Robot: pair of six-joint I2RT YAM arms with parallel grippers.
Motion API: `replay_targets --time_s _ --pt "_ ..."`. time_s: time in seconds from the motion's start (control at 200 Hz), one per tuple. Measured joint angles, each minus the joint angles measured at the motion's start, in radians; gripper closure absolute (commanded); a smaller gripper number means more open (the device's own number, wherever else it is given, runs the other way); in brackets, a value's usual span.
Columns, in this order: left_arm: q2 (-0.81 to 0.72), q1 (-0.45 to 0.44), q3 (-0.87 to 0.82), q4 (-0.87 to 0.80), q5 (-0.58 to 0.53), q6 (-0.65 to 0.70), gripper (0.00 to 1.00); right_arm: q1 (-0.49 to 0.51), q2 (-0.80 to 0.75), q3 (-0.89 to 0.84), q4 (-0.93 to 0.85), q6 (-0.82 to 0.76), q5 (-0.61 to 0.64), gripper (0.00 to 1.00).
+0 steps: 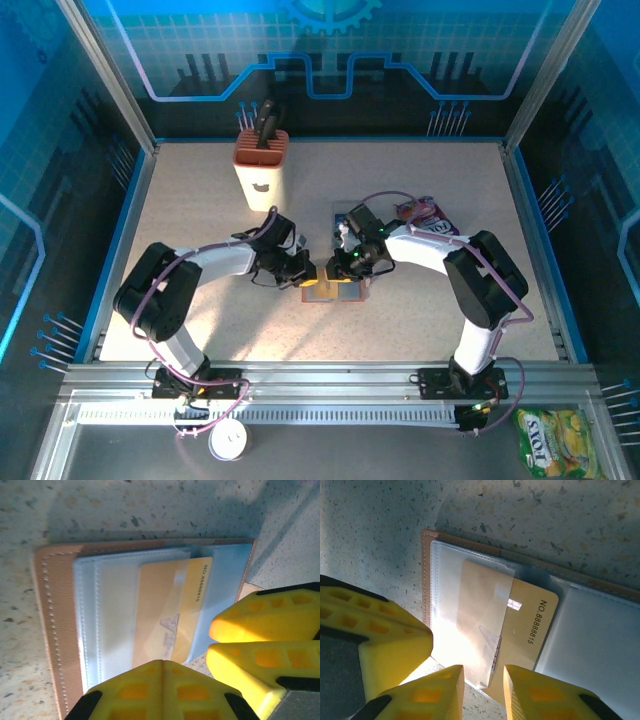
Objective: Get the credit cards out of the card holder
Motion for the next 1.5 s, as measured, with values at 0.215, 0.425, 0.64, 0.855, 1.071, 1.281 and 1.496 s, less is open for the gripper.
replay_targets --time_s 0.215,0.425,0.64,0.855,1.071,1.281,1.496 --pt "0.034 -0.008 0.007 0.0 -0.008 0.0 0.98 -0.003 -0.005 -0.014 0.0 0.0 0.0 0.7" --pt "0.055 -0.011 0.007 -0.002 -0.027 0.0 0.99 -0.004 -0.005 -0.018 0.005 0.0 0.0 0.7" --pt "0.065 -0.011 0.013 -0.01 -0.034 0.0 1.0 -0.01 -0.005 -0.028 0.007 0.0 0.0 0.69" --pt "0.065 -0.013 0.017 -0.021 -0.038 0.001 1.0 -0.014 -0.005 -0.031 0.011 0.0 0.0 0.69" --pt "0.065 -0.013 0.02 -0.027 -0.042 0.001 1.0 -0.015 0.003 -0.044 0.022 0.0 -0.001 0.69" --pt "0.066 -0.013 0.02 -0.031 -0.042 0.001 1.0 -0.015 0.024 -0.047 0.037 0.001 -0.012 0.69" --pt "0.068 -0.013 0.026 -0.038 -0.042 0.002 1.0 -0.015 0.03 -0.06 0.071 0.01 -0.035 0.7"
